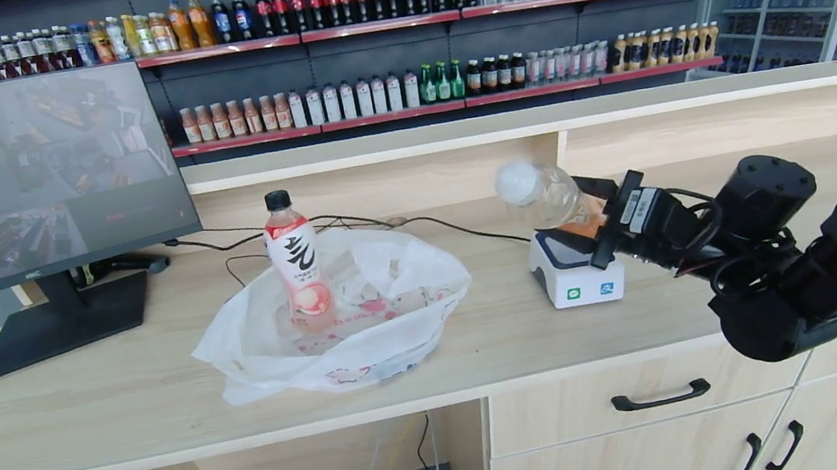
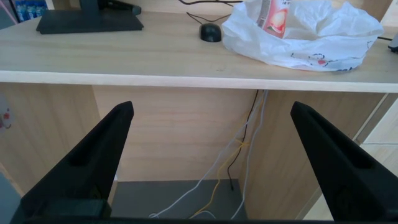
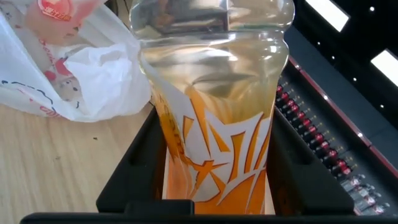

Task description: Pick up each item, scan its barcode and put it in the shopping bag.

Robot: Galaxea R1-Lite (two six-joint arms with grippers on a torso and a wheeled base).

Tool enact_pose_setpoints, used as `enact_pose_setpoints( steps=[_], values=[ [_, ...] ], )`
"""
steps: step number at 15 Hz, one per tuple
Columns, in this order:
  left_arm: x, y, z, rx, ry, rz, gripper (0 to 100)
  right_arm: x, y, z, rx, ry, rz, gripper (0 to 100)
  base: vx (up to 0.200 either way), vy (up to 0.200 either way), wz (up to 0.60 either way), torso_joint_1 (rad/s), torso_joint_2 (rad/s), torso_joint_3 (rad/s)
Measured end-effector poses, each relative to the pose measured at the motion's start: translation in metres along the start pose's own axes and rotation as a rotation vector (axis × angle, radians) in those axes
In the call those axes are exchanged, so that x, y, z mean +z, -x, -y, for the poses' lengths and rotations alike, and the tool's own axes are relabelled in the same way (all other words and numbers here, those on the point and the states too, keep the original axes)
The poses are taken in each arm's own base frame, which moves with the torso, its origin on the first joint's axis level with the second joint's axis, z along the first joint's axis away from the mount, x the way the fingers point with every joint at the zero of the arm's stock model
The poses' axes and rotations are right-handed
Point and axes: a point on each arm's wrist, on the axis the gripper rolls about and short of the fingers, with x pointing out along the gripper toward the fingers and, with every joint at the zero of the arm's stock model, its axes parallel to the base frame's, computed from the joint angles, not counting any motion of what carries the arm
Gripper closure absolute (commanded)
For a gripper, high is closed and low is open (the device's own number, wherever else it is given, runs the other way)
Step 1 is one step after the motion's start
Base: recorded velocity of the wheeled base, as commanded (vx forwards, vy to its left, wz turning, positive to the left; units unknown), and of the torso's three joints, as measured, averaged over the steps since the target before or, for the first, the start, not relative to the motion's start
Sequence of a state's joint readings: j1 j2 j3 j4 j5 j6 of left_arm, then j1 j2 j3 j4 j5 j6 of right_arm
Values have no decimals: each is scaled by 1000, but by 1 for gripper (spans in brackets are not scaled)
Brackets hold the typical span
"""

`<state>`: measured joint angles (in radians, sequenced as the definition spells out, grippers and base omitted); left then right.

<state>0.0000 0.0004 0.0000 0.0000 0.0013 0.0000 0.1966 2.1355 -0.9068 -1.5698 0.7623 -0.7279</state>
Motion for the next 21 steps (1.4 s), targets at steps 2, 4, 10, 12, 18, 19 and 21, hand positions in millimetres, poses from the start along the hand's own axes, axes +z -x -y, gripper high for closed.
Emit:
enact_pose_setpoints(
  steps=[2, 4, 10, 12, 18, 19, 21],
  values=[
    [0, 0, 0, 0, 0, 0, 0, -7, 0, 2, 21, 11, 20, 100, 0, 0, 0, 0, 0, 0],
    [0, 0, 0, 0, 0, 0, 0, -15, 0, 7, 44, 40, 51, 100, 0, 0, 0, 0, 0, 0],
    [0, 0, 0, 0, 0, 0, 0, -32, 1, 22, 67, 109, 100, 100, 0, 0, 0, 0, 0, 0],
    [0, 0, 0, 0, 0, 0, 0, -34, 0, 21, 72, 113, 106, 100, 0, 0, 0, 0, 0, 0],
    [0, 0, 0, 0, 0, 0, 0, -43, -4, 19, 83, 114, 115, 100, 0, 0, 0, 0, 0, 0],
    [0, 0, 0, 0, 0, 0, 0, -43, -4, 18, 83, 116, 115, 100, 0, 0, 0, 0, 0, 0],
    [0, 0, 0, 0, 0, 0, 0, -43, -4, 17, 86, 115, 115, 100, 0, 0, 0, 0, 0, 0]
  ],
)
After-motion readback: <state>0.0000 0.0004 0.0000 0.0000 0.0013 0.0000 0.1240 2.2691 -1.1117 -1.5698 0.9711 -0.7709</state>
